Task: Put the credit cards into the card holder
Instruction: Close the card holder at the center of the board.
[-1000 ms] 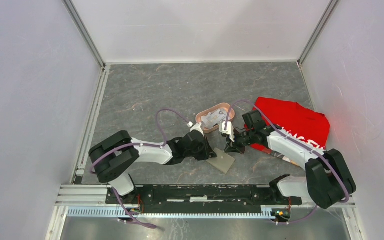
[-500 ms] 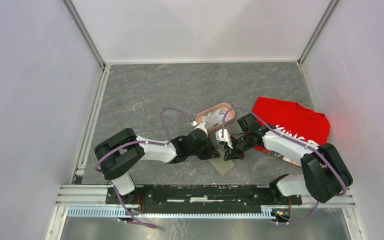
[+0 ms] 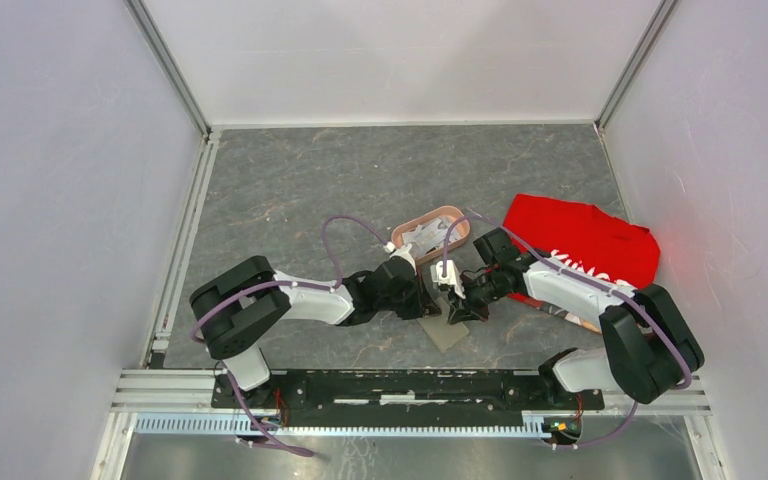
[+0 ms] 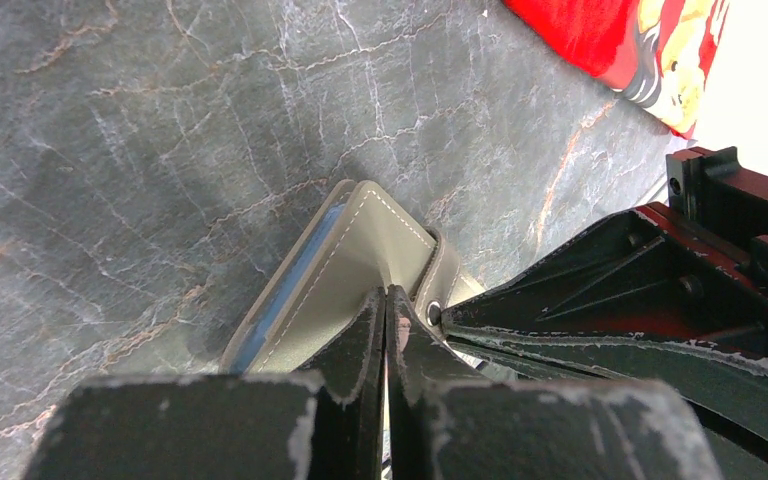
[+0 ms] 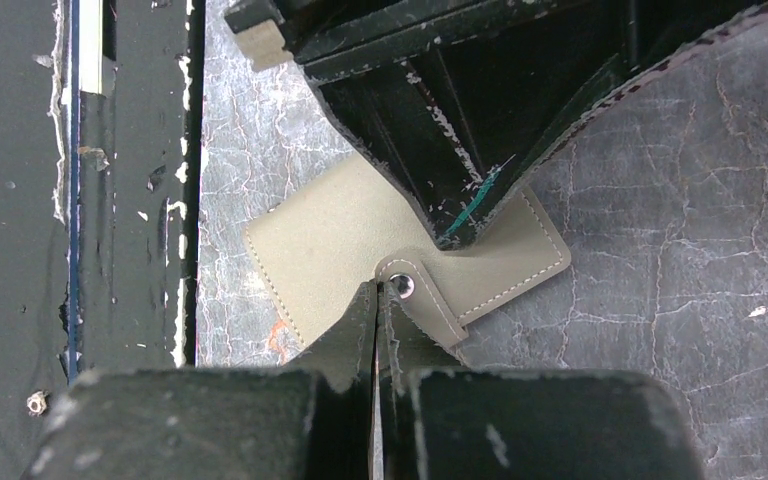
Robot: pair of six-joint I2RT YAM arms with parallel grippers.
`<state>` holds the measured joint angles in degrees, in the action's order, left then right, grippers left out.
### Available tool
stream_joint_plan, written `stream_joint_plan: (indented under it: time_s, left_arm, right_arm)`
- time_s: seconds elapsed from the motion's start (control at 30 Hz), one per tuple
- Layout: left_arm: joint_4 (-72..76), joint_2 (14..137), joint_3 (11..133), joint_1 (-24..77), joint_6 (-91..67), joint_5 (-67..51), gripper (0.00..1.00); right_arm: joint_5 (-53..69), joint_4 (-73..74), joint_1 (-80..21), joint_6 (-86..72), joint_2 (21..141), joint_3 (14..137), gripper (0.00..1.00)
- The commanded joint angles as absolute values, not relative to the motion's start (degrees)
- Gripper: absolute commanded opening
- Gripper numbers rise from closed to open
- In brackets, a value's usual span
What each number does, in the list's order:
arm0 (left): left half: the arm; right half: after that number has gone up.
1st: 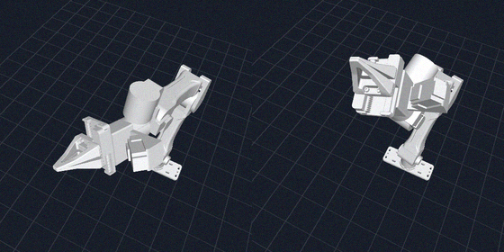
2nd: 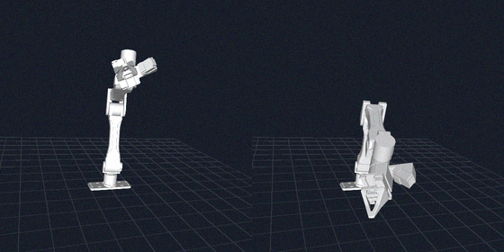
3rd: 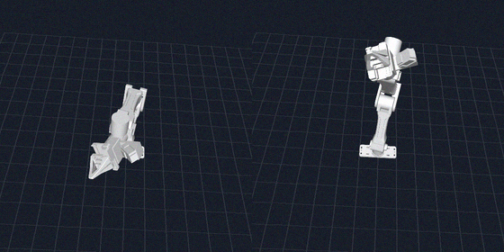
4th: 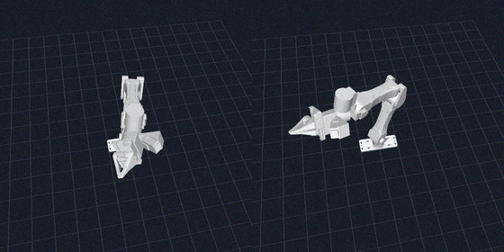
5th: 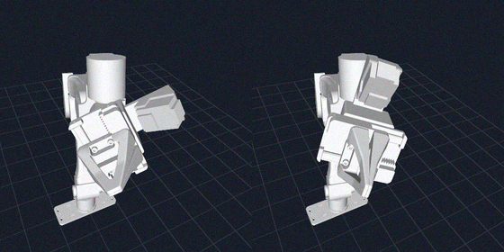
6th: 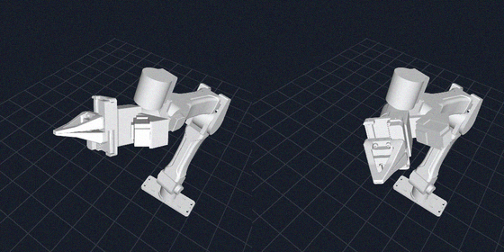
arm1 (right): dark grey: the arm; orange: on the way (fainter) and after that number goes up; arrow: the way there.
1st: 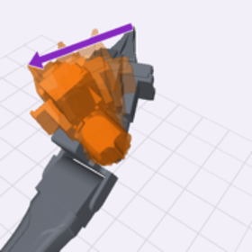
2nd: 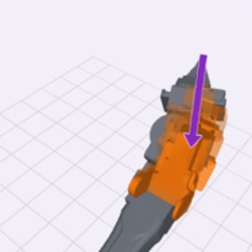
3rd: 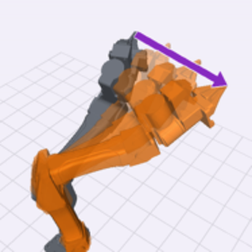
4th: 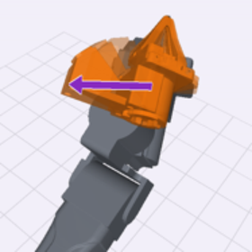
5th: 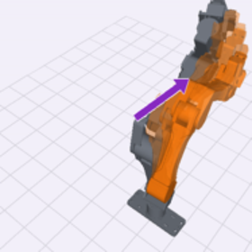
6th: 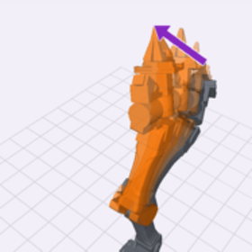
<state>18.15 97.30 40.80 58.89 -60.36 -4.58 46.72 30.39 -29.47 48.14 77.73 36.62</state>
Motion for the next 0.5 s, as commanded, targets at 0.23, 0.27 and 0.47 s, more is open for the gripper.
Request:
stream_joint_plan:
  time_s: [0.23,0.27,0.47]
  left_arm:
    - [17.05,98.70,41.55,58.96,-58.18,-4.31,0.04]
    - [17.05,98.69,41.44,58.96,-58.18,-4.35,0.03]
    - [17.12,98.85,41.60,58.97,-58.18,-4.39,0.03]
  right_arm:
    - [48.08,26.88,-29.84,44.85,76.51,37.46,0.00]
    - [48.03,26.59,-29.80,44.62,76.47,37.39,0.00]
    - [48.35,28.41,-30.13,46.34,77.65,37.53,0.00]
